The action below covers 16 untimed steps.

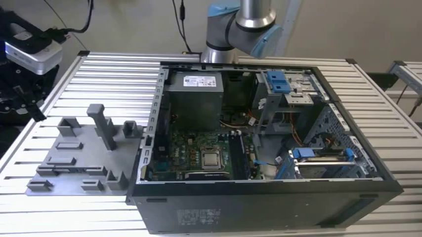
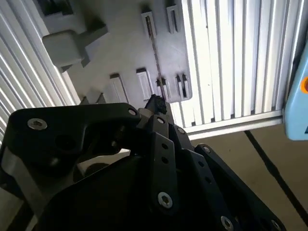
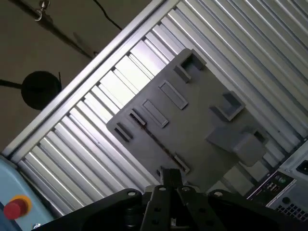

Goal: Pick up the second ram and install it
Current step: 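Pick up the second ram and move it above second insertion slot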

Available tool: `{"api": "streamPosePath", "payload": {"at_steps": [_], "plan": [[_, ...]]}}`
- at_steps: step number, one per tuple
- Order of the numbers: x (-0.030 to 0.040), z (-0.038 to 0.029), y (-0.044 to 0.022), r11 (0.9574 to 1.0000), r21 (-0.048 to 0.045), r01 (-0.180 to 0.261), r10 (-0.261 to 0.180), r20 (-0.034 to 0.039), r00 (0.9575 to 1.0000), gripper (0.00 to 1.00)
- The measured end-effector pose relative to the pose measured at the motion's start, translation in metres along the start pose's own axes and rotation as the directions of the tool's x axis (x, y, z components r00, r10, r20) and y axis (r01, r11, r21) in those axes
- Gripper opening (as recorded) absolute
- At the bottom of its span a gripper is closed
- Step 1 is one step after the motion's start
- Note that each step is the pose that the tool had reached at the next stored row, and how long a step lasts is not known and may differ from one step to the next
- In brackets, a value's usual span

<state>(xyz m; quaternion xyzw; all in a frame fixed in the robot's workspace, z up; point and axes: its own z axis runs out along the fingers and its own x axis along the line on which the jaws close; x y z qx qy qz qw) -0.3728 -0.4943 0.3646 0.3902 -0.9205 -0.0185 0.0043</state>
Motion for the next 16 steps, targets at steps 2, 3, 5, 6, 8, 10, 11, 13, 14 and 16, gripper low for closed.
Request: {"api": "streamPosePath", "payload": {"at_steps": [2, 3, 5, 6, 8, 10, 11, 13, 14, 16], "plan": [[0.0, 0.0, 0.0, 0.9995, -0.0002, 0.03, -0.03, -0.0012, 0.9995, 0.11], [0.0, 0.0, 0.0, 0.999, -0.0002, 0.045, -0.045, -0.0018, 0.999, 0.11], [0.0, 0.0, 0.0, 0.9971, -0.0004, 0.076, -0.076, -0.003, 0.9971, 0.11], [0.0, 0.0, 0.0001, 0.9958, -0.0005, 0.092, -0.092, -0.0037, 0.9957, 0.11], [0.0001, 0.0, 0.0001, 0.9925, -0.0008, 0.122, -0.122, -0.0049, 0.9925, 0.11], [0.0001, 0.0, 0.0001, 0.9883, -0.0011, 0.152, -0.152, -0.006, 0.9883, 0.11], [0.0001, 0.0, 0.0001, 0.9859, -0.0013, 0.167, -0.167, -0.0066, 0.9859, 0.11], [0.0001, 0.0, 0.0001, 0.9803, -0.0017, 0.198, -0.198, -0.0077, 0.9802, 0.11], [0.0001, 0.0, 0.0001, 0.9776, -0.0019, 0.211, -0.211, -0.0081, 0.9775, 0.11], [0.0001, 0.0, 0.0001, 0.9742, -0.0021, 0.226, -0.226, -0.0087, 0.9742, 0.11]]}}
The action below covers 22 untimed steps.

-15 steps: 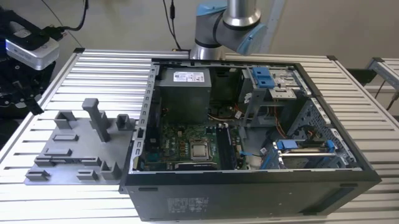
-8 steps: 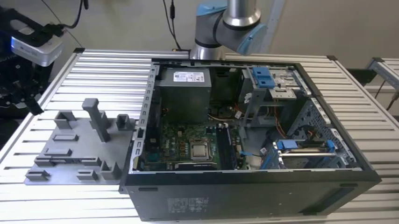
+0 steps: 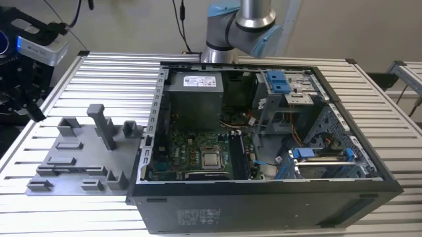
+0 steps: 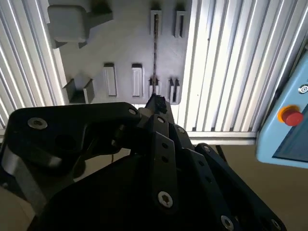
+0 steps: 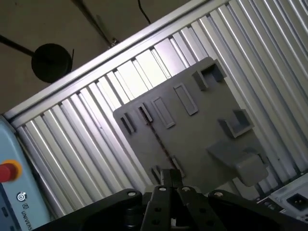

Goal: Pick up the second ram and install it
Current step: 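Pick up the second ram and move it above second insertion slot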

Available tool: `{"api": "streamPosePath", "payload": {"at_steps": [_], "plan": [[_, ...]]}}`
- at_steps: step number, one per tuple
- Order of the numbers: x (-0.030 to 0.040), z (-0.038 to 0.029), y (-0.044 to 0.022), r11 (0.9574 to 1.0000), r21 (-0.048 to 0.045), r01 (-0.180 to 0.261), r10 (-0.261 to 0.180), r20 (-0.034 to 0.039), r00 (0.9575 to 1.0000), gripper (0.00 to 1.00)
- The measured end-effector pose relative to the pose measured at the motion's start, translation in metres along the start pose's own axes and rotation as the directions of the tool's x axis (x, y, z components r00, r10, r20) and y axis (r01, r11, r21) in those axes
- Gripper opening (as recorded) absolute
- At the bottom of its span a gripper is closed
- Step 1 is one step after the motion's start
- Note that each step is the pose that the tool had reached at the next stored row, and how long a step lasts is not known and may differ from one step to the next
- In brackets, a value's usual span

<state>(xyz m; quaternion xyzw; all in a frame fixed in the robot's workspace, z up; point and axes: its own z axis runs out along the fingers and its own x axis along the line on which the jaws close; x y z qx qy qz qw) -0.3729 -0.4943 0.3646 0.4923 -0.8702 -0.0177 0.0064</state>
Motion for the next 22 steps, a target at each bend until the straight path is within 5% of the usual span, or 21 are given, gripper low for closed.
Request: {"api": "streamPosePath", "payload": {"at_steps": [7, 13, 17, 22], "plan": [[0.0, 0.0001, 0.0001, 0.9991, -0.0003, 0.043, -0.043, -0.0015, 0.9991, 0.11], [0.0, 0.0002, 0.0001, 0.9921, 0.0061, 0.125, -0.125, -0.0015, 0.9922, 0.11], [0.0, 0.0009, 0.0001, 0.9809, 0.0111, 0.194, -0.194, -0.0013, 0.981, 0.11], [0.0001, 0.0026, 0.0, 0.9595, 0.0112, 0.281, -0.281, -0.004, 0.9596, 0.11]]}}
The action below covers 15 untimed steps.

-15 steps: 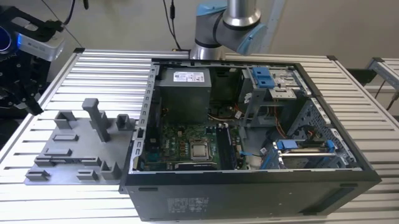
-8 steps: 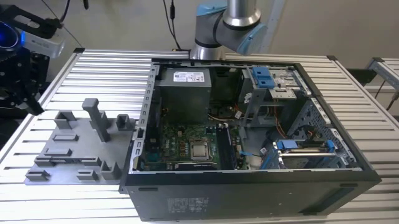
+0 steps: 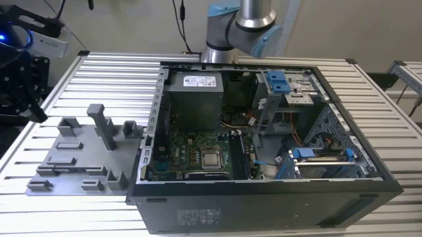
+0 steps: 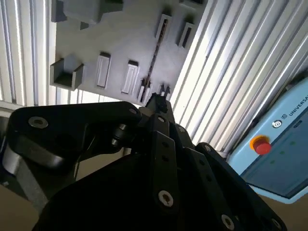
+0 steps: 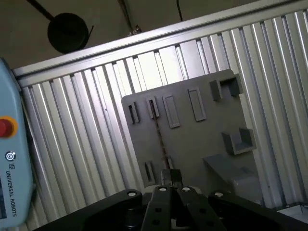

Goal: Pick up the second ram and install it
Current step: 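Pick up the second ram and move it above second insertion slot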

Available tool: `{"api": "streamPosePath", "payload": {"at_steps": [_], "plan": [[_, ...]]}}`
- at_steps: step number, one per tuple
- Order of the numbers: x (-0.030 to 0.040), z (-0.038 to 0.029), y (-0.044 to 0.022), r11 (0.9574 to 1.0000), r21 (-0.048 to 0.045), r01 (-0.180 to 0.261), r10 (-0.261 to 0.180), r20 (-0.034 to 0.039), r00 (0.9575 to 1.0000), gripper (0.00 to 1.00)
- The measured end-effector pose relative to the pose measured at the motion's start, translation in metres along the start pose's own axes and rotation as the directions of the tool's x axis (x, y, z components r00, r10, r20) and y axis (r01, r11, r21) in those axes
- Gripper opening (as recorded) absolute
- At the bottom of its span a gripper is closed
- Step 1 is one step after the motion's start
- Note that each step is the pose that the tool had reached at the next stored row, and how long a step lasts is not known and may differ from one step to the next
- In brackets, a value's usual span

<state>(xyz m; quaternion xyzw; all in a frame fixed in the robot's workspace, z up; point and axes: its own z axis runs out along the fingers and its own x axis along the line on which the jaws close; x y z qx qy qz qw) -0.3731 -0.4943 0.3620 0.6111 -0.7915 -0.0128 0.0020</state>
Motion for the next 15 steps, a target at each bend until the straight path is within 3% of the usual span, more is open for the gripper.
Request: {"api": "streamPosePath", "payload": {"at_steps": [5, 10, 15], "plan": [[-0.0007, 0.0009, 0.0002, 0.9996, -0.0011, 0.027, -0.027, 0.0063, 0.9996, 0.11], [-0.0007, 0.001, 0.0002, 0.9996, -0.0011, 0.029, -0.029, 0.0073, 0.9996, 0.12], [-0.0007, 0.001, 0.0002, 0.9996, -0.0013, 0.029, -0.029, 0.0074, 0.9996, 0.36]]}}
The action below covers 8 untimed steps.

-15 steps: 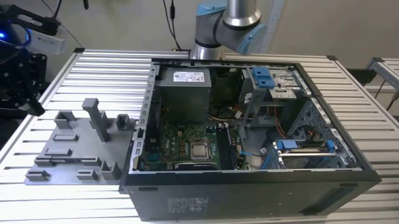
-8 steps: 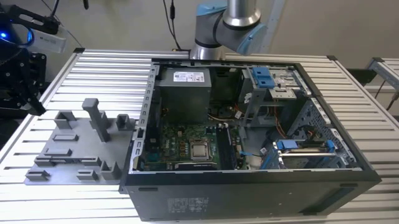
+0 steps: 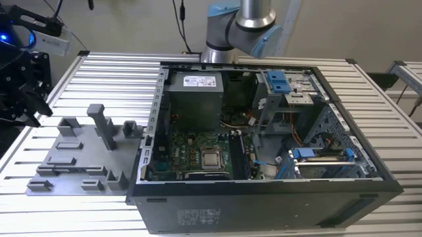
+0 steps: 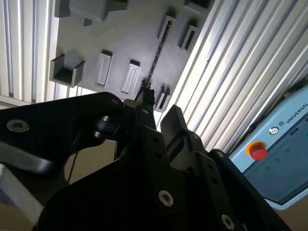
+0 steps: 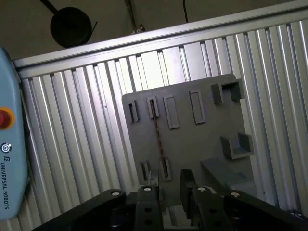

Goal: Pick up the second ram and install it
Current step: 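Pick up the second ram and move it above second insertion slot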

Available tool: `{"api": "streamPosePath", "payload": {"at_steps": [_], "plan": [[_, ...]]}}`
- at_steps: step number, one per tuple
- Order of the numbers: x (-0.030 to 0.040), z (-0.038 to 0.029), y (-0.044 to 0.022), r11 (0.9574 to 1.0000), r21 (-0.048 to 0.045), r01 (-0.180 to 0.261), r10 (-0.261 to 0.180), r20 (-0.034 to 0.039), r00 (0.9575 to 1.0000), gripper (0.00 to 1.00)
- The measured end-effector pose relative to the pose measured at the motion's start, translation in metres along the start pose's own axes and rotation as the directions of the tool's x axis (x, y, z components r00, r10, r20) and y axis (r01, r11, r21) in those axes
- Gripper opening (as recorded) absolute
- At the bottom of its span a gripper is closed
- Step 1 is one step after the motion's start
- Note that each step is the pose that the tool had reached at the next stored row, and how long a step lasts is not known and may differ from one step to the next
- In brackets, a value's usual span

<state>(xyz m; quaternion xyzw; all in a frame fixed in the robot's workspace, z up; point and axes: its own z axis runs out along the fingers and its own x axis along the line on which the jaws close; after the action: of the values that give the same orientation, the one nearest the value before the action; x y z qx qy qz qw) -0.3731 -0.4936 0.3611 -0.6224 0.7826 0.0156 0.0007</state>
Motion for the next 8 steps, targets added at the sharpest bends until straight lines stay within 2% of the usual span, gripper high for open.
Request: {"api": "streamPosePath", "payload": {"at_steps": [1, 2, 4, 5, 6, 8], "plan": [[0.0, 0.0, 0.0, 1.0, 0.0, 0.0, 0.0, 0.0001, 1.0, 0.42], [0.0, 0.0, 0.0, 1.0, 0.0, 0.0, 0.0, 0.0001, 1.0, 0.42], [0.0, 0.0, 0.0, 1.0, 0.0, 0.0, 0.0, 0.0002, 1.0, 0.53], [0.0, 0.0, 0.0, 1.0, 0.0, 0.0, 0.0, 0.0003, 1.0, 0.53], [0.0, 0.0, 0.0, 1.0, 0.0, 0.0, 0.0, 0.0003, 1.0, 0.59], [0.0, 0.0, 0.0, 1.0, 0.0, 0.0, 0.0, 0.0005, 1.0, 0.59]]}}
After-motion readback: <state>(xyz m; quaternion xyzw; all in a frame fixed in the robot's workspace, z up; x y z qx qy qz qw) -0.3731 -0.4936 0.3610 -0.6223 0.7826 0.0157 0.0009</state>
